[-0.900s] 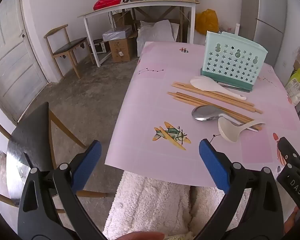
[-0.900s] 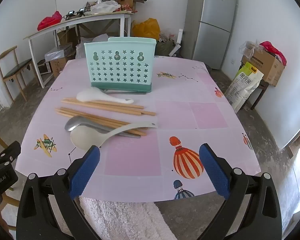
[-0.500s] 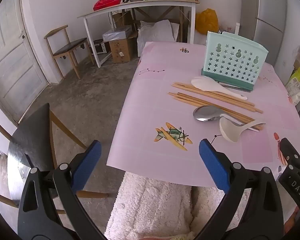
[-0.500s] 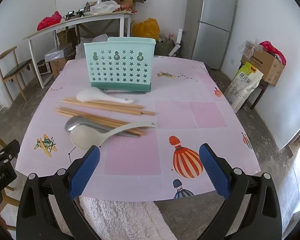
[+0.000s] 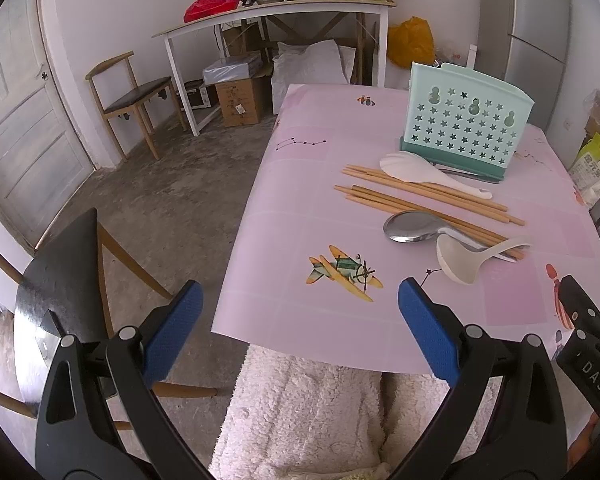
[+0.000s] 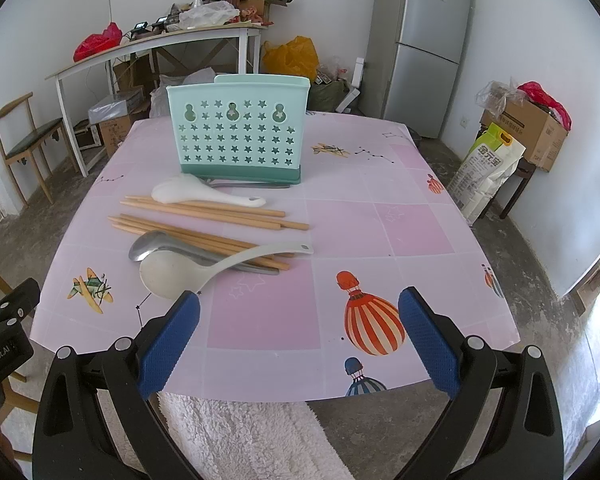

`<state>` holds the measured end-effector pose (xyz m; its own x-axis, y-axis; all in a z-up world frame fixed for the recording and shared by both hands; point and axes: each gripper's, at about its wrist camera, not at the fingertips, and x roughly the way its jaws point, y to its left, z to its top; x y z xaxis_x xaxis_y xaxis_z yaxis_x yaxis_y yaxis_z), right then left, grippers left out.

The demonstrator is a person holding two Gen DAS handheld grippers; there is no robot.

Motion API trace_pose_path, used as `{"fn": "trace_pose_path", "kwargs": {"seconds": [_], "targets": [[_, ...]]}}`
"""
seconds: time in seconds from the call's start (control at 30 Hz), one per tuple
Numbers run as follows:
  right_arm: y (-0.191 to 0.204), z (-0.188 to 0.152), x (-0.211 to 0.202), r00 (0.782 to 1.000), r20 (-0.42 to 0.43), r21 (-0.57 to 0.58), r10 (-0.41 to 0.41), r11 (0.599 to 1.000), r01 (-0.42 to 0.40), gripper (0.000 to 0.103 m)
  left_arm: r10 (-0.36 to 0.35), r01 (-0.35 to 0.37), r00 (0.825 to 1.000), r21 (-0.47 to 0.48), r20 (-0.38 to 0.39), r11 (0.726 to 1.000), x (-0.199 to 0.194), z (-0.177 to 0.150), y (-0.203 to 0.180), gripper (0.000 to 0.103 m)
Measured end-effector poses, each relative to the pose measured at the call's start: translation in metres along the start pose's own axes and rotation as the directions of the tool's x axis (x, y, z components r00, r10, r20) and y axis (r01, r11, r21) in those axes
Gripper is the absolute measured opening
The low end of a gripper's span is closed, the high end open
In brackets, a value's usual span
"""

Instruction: Organize utensils

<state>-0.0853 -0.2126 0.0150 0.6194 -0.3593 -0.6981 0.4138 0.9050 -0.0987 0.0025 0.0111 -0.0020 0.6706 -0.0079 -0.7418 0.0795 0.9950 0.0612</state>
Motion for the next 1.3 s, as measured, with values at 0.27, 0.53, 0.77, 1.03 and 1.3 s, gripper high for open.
{"fn": "trace_pose_path", "kwargs": {"seconds": [0.27,0.53,0.77,1.03,1.3], "targets": [[0.000,0.000,-0.001,1.000,0.001,0.000,-0.002,1.000,0.002,0.097,0.007,-0.007,1.000,0.003,-0.004,1.000,-0.005,-0.001,-0.008,0.094],[-0.001,0.000,-0.001,1.000,0.002,-0.001,-0.002,1.000,0.002,0.097,0.007,-0.007,1.000,0.007,-0.004,1.000,-0.004,0.000,-0.010,0.094],[-0.002,0.000,-0.001,1.000,0.002,0.000,-0.001,1.000,0.001,0.097,0.007,-0.007,1.000,0.006,-0.004,1.000,-0.004,0.000,-0.010,0.094],[-0.002,0.000,-0.002,1.000,0.003,0.001,-0.001,1.000,0.001,0.097,0.005,-0.005,1.000,0.012,0.000,1.000,-0.005,0.003,-0.015,0.094],[-0.005,0.001,-0.003,1.000,0.005,0.003,-0.001,1.000,0.001,0.097,0.006,-0.006,1.000,0.011,0.003,1.000,-0.006,0.003,-0.015,0.094]]}}
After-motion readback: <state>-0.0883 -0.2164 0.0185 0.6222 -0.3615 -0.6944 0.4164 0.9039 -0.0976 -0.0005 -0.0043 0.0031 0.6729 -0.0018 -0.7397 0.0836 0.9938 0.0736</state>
